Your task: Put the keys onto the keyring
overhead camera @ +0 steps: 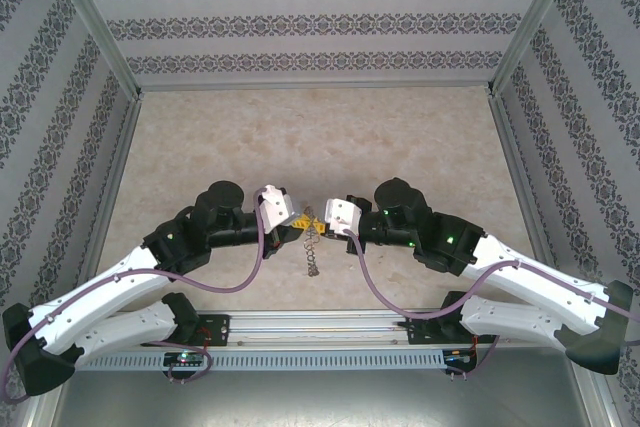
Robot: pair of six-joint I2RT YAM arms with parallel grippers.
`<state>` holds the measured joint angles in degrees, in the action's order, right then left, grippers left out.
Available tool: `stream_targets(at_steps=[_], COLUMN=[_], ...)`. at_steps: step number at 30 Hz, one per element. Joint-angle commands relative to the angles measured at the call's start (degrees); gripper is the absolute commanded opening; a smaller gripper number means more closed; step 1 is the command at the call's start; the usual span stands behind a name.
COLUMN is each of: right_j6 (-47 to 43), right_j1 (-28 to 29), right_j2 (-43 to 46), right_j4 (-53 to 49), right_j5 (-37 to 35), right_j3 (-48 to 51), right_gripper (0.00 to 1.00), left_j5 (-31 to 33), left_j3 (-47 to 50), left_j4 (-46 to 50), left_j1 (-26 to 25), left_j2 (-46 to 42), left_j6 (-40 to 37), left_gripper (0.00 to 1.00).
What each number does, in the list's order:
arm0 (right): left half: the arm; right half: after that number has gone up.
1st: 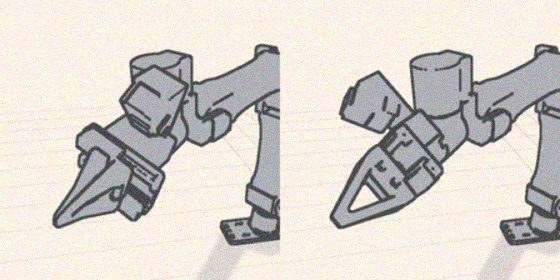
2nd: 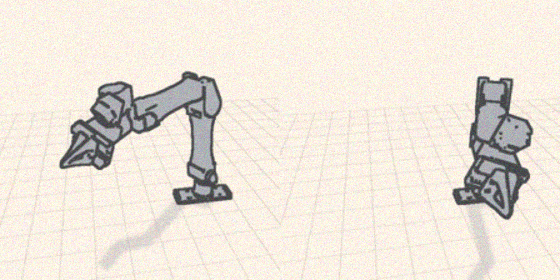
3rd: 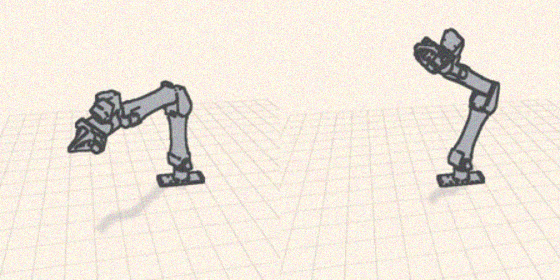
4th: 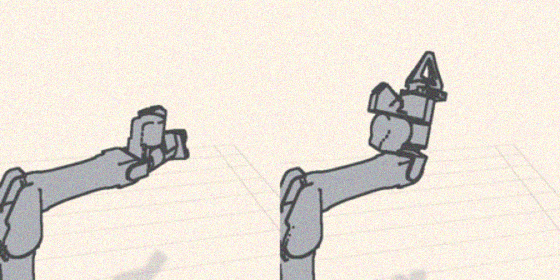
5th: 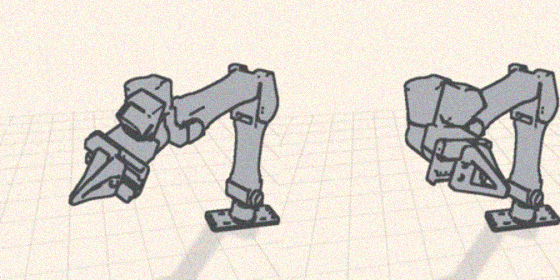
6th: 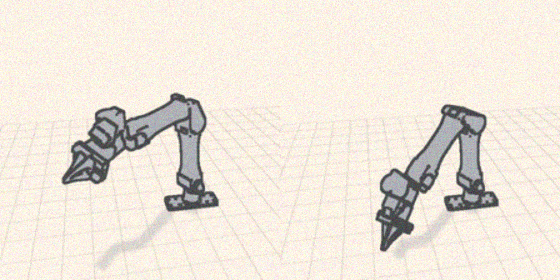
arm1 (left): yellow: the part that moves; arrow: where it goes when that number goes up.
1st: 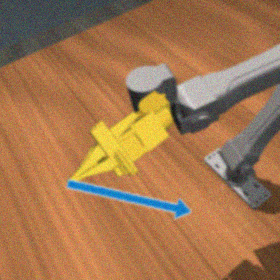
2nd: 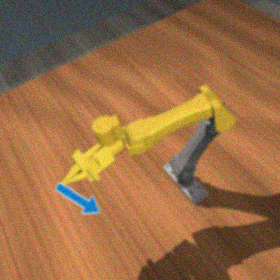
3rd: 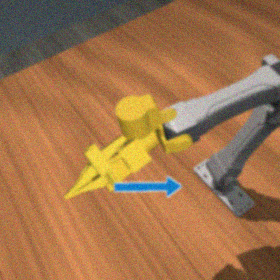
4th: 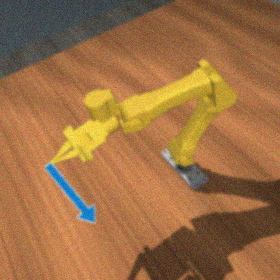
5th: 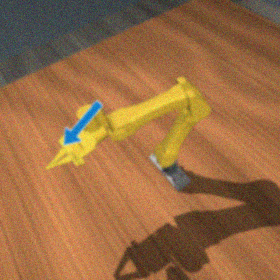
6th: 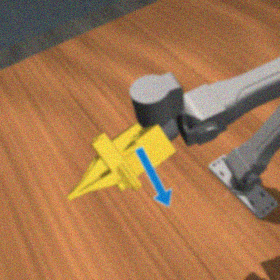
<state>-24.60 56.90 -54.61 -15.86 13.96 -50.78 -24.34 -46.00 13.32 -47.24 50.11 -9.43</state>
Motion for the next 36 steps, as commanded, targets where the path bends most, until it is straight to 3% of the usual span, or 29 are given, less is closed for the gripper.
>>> stream_targets(at_steps=[1, 27, 36], right_j6=[1.05, -0.43, -1.94], right_j1=[0.75, 0.88, 2.16], right_j2=[0.82, 1.93, 1.27], right_j4=[-0.22, -0.94, -1.10], right_j5=[0.09, -8.29, -9.80], right_j3=[1.45, 4.71, 5.09], right_gripper=[0.00, 0.02, 0.09], left_j5=[1.47, 1.79, 2.42], left_j3=[-0.28, -1.50, -1.47], left_j4=[-6.50, -3.19, -3.08], left_j1=[0.88, 1.01, 1.10], left_j2=[-1.50, -1.17, -1.15], left_j6=[1.81, -0.19, -0.41], left_gripper=[0.00, 0.00, 0.00])
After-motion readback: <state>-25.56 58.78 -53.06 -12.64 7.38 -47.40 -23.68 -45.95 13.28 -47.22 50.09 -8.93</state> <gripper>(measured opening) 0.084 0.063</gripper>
